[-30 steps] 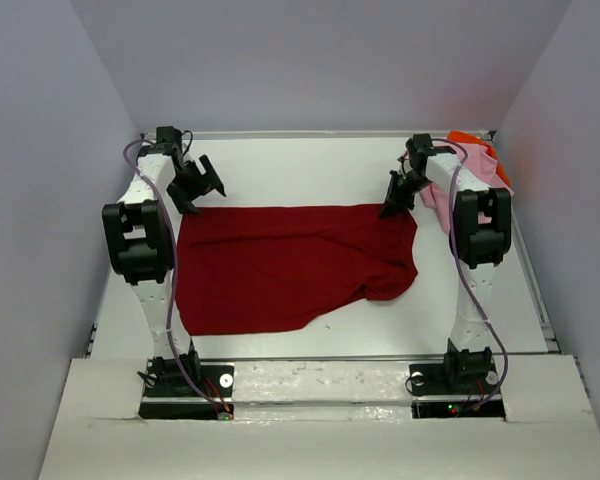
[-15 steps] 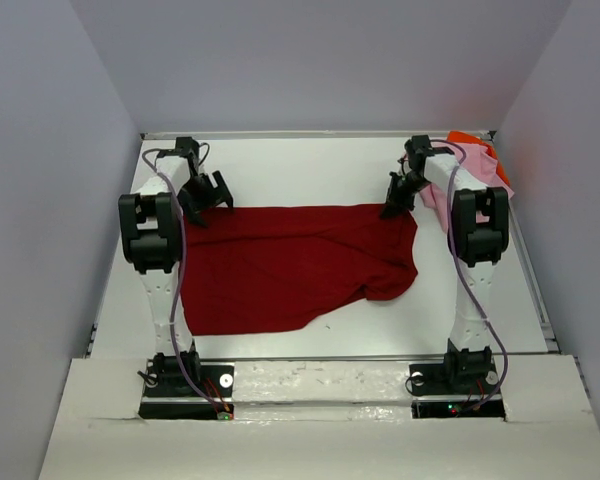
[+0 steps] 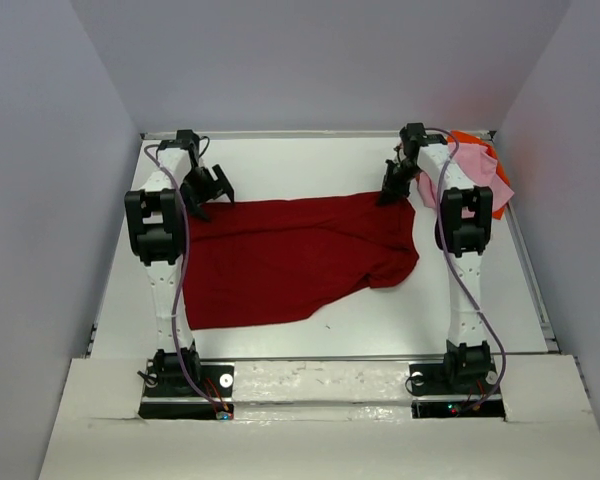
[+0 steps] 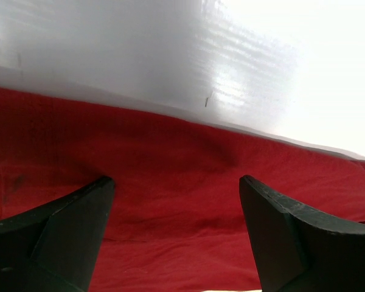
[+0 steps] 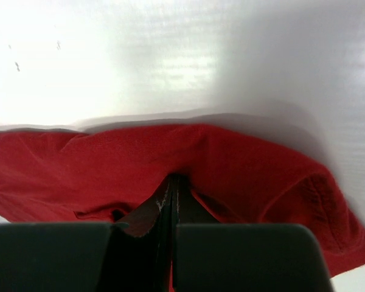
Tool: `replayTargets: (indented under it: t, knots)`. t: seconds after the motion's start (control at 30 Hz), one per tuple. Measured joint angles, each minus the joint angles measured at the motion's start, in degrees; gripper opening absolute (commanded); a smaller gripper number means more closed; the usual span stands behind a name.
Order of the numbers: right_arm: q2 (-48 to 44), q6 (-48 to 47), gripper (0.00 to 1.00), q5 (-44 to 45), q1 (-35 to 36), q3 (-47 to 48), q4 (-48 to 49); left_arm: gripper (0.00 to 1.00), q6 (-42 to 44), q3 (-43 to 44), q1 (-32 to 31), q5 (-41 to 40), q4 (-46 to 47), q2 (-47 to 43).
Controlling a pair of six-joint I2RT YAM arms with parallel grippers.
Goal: Fold and stack the t-shirts
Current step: Fold the flattened tshirt in 1/3 of the way
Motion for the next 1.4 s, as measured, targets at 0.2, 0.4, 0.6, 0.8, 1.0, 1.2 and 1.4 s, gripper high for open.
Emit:
replayTargets:
  t: [0.2,0.4,0.6,0.8,1.0,1.2,1.4]
  knots:
    - [3.9,0.2,0.00,0.5,0.0,7.3,-1.6,0.96,-1.9,4.0,0.9,1.3,0.1,2.3]
    - [5.8,0.2,0.29,0.3,0.0,11.3,-1.4,0.96,-2.7,5.7,1.4,1.9,0.5,3.2]
    - [3.4,0.3,0.55,-5.5,0.0,7.8,1.3,0.96,-3.0,5.6,1.5,2.3,1.8,3.1]
    - [-1.6,-0.5,0.57,-10.8,0.3,4.2,1.2,0.96,-3.0,4.4,1.4,2.4,4.0,2.2]
    - [-4.0,-1.6,0.56,-13.9,1.9,2.6,0.8,0.96,-3.0,4.5,1.0,2.4,4.1,2.2]
    - [-4.0,-2.3,0.57,-15.4,5.1,-1.1,0.9,0.96,-3.0,4.5,1.0,2.4,4.2,2.2]
    - [-2.7,-3.1,0.59,-15.5,6.6,-1.9,0.8,0.96,-2.7,4.5,0.9,2.4,4.3,2.1]
